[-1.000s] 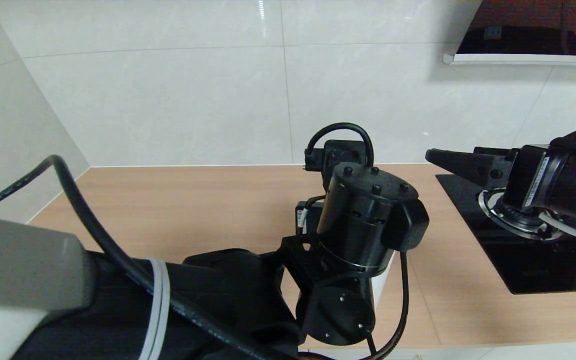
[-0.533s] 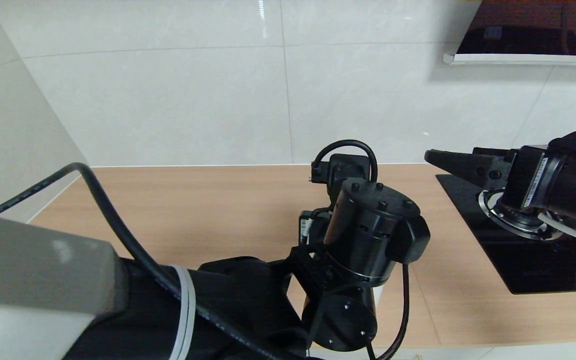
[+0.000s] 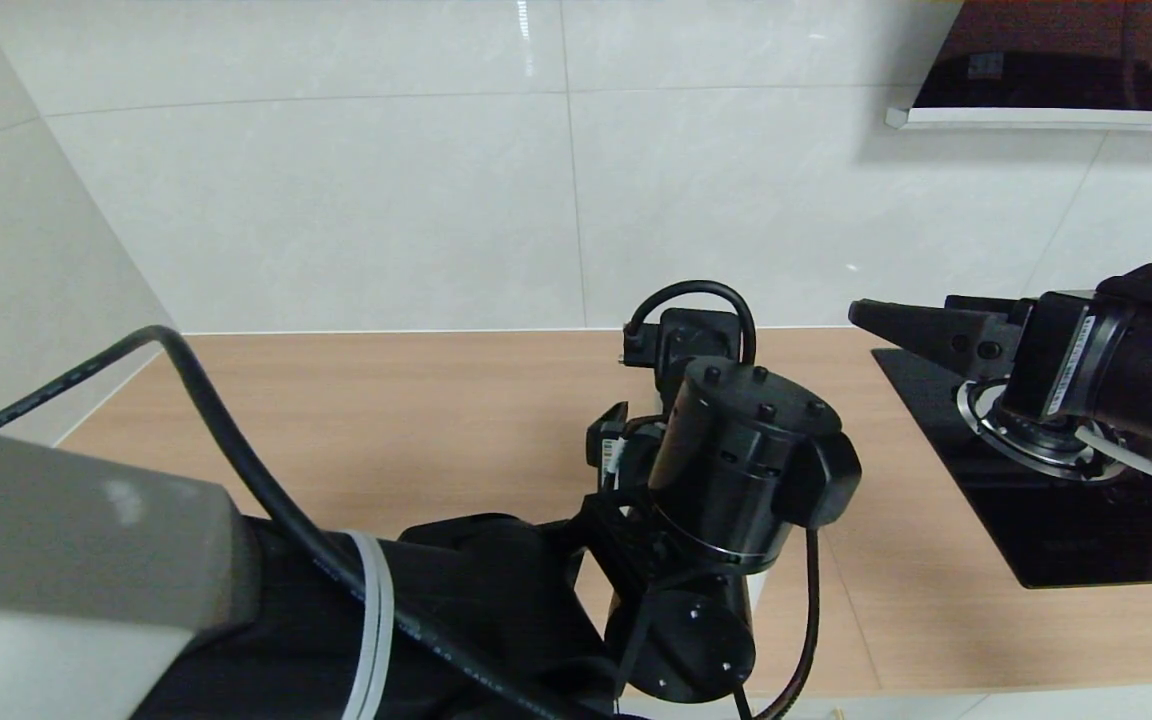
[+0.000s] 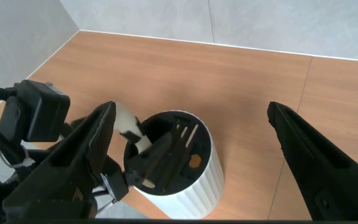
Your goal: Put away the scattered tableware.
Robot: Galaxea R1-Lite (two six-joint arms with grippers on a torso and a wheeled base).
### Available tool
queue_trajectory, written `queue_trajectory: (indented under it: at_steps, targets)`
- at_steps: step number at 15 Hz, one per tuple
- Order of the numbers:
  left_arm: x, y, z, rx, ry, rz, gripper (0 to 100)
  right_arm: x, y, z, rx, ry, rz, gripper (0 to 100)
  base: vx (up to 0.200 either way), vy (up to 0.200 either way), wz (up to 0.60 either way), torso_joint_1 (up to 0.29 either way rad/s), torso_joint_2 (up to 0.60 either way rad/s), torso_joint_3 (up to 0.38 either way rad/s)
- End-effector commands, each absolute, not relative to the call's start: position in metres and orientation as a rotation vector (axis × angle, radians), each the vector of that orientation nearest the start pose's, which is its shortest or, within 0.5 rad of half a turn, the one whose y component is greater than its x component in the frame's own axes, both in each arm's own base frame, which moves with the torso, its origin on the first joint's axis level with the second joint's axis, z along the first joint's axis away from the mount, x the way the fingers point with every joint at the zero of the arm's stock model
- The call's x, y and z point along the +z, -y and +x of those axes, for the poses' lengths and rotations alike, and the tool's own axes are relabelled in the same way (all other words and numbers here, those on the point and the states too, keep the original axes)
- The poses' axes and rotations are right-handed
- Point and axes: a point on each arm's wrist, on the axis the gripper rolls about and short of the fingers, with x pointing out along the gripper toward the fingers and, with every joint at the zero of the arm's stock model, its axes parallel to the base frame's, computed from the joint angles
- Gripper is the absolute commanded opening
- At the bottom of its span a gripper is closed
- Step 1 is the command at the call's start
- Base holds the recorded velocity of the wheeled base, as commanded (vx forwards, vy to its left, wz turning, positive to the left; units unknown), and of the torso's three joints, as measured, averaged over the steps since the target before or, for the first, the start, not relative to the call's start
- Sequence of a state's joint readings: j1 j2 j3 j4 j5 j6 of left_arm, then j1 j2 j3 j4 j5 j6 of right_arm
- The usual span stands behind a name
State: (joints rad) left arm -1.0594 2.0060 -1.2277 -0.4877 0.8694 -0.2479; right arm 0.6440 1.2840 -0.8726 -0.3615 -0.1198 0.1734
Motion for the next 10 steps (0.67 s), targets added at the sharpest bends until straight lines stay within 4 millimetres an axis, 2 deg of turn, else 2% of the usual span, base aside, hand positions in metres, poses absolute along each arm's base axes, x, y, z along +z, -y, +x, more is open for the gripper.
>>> queue_trajectory:
  at_steps: [1, 3, 5, 7, 8, 9, 10]
  targets:
    - [0.180, 0.334, 0.208, -0.166, -0.181, -0.018, 100, 0.282, -0.123, 0.168, 0.519, -0.093, 0.150, 100, 0.000, 0.000, 0.00, 0.000, 0.00, 0.000]
    - [0.196, 0.325, 0.207, -0.158, -0.158, -0.054, 100, 0.282, -0.123, 0.168, 0.518, -0.091, 0.151, 100, 0.000, 0.000, 0.00, 0.000, 0.00, 0.000]
    - [0.228, 0.301, 0.209, -0.128, -0.109, -0.124, 100, 0.282, -0.122, 0.167, 0.519, -0.090, 0.151, 100, 0.000, 0.000, 0.00, 0.000, 0.00, 0.000]
    - [0.272, 0.246, 0.211, -0.052, -0.032, -0.221, 100, 0.284, -0.121, 0.165, 0.520, -0.082, 0.153, 100, 0.000, 0.000, 0.00, 0.000, 0.00, 0.000]
    - [0.282, 0.229, 0.210, -0.028, -0.009, -0.247, 100, 0.284, -0.120, 0.165, 0.520, -0.082, 0.150, 100, 0.000, 0.000, 0.00, 0.000, 0.00, 0.000]
    - [0.298, 0.185, 0.205, 0.034, 0.034, -0.293, 100, 0.283, -0.118, 0.162, 0.521, -0.072, 0.125, 100, 0.000, 0.000, 0.00, 0.000, 0.00, 0.000]
    - [0.301, 0.153, 0.199, 0.067, 0.055, -0.318, 100, 0.284, -0.117, 0.160, 0.519, -0.063, 0.112, 100, 0.000, 0.000, 0.00, 0.000, 0.00, 0.000]
